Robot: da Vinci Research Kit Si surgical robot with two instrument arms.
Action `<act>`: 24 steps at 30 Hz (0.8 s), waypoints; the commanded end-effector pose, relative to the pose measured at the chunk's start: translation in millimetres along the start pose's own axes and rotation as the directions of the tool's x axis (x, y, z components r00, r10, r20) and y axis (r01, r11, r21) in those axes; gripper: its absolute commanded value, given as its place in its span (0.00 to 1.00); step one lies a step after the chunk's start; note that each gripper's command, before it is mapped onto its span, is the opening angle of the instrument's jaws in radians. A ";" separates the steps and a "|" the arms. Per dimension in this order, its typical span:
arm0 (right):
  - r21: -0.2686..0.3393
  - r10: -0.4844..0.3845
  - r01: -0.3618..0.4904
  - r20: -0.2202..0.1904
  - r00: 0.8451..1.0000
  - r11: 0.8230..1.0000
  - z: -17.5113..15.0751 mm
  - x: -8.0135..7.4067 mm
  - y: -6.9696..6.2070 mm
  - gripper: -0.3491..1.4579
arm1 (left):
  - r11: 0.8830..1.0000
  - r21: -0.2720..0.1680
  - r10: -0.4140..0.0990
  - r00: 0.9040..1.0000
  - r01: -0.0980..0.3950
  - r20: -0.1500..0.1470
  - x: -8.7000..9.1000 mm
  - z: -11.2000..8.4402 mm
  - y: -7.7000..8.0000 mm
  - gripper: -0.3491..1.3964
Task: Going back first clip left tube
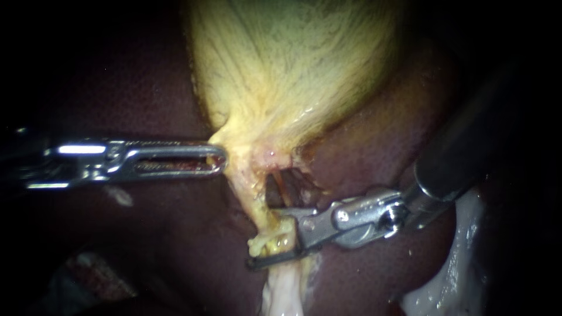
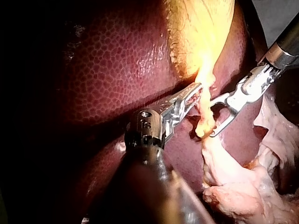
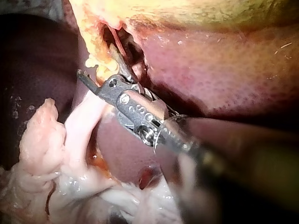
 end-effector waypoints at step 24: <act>-0.101 0.000 -0.002 -0.022 1.000 0.995 -13.2 3.0 -0.6 0.52 | 1.000 0.001 0.003 1.000 -0.003 0.000 0.3 0.7 1.0 0.00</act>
